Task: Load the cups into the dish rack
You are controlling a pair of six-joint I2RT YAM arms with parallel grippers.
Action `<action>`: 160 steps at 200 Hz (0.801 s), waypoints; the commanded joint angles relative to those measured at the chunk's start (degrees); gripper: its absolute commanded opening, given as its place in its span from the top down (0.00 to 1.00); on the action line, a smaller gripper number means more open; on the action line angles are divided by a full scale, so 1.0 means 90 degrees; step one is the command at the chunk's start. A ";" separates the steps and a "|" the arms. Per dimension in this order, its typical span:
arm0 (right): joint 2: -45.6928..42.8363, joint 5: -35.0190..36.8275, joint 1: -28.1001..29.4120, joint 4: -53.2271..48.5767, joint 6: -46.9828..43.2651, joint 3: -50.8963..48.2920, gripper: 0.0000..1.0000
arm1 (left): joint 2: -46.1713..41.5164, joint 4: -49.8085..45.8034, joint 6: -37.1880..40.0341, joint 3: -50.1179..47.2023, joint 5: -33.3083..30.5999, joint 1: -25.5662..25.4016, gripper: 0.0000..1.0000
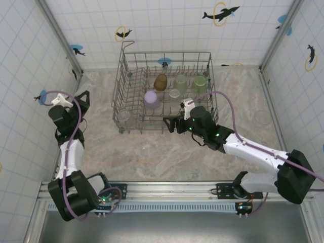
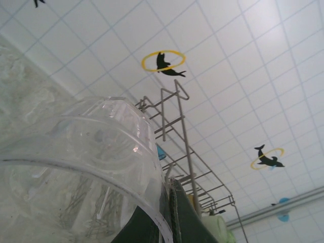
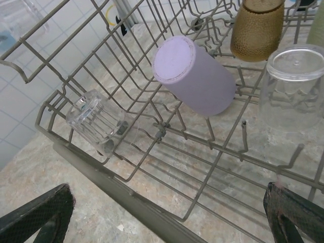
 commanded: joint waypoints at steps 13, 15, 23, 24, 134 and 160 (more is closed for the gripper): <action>0.0488 -0.0382 -0.0019 0.0154 0.0085 0.0771 0.01 | -0.0006 0.1015 -0.0271 0.0260 0.0479 0.0016 1.00; 0.0514 -0.0402 -0.0015 0.0134 0.0085 0.0804 0.01 | -0.0021 0.1037 -0.0274 0.0265 0.0480 0.0016 1.00; 0.0604 -0.0478 -0.0013 0.0073 0.0084 0.0957 0.01 | -0.0022 0.1138 -0.0292 0.0290 0.0499 0.0010 1.00; 0.0615 -0.0479 -0.0014 0.0064 0.0084 0.0972 0.01 | -0.0019 0.1150 -0.0299 0.0296 0.0508 0.0015 1.00; 0.1344 -0.1702 -0.0295 0.0486 0.0474 0.1809 0.01 | 0.0529 0.2121 -0.0515 0.1133 0.1657 -0.0915 1.00; 0.1519 -0.2009 -0.0419 0.0584 0.0589 0.1991 0.01 | 0.0661 0.2020 -0.0402 0.1227 0.1714 -0.1282 1.00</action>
